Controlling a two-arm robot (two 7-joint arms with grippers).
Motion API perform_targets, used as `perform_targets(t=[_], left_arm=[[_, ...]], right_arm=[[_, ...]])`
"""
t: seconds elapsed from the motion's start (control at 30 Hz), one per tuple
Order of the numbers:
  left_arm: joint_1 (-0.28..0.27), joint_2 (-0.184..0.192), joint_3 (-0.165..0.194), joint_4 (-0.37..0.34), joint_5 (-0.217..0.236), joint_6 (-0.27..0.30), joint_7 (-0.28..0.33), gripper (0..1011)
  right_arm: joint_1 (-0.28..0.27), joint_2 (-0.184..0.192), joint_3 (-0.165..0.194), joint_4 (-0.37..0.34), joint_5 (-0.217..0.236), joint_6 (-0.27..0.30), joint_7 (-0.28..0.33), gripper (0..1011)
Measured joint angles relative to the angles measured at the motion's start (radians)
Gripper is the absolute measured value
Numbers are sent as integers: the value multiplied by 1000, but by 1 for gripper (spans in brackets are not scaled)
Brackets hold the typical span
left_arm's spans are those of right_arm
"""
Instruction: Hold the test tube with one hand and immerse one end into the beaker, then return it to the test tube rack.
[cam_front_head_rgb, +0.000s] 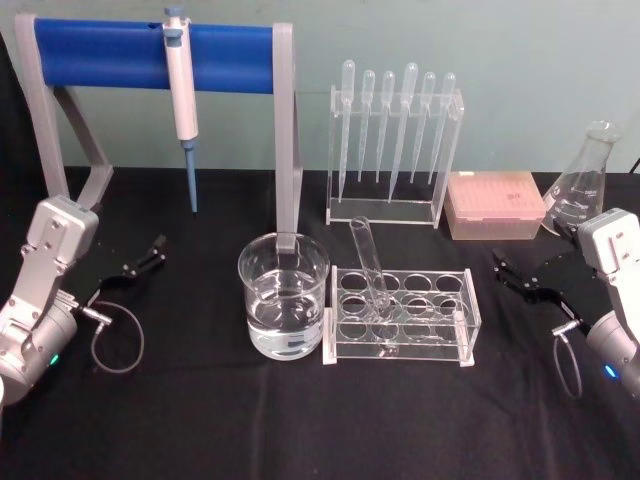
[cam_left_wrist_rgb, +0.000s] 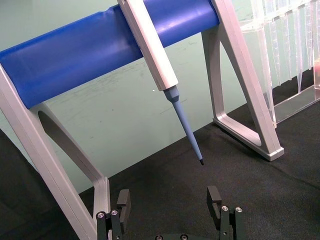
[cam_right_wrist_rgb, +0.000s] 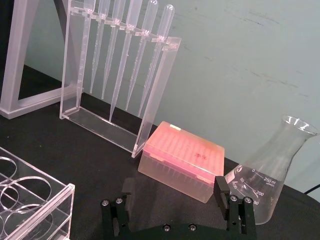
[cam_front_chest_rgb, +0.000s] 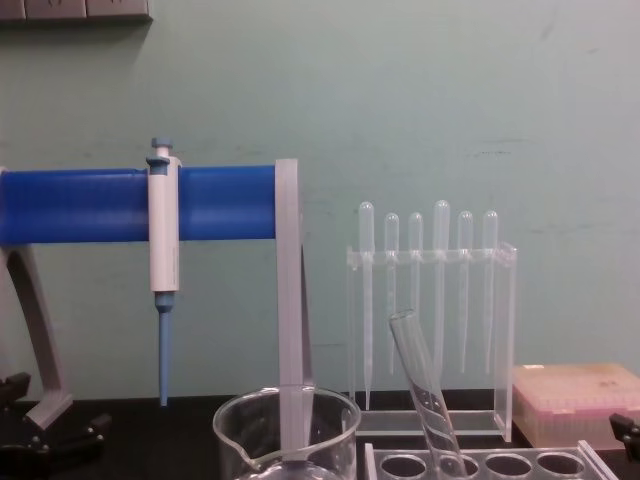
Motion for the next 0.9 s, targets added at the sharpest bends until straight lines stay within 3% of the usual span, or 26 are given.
perform_targets(t=[0.9], left_arm=[[0, 0, 0, 0, 0, 0, 0, 1000]], right_arm=[[0, 0, 0, 0, 0, 0, 0, 1002]])
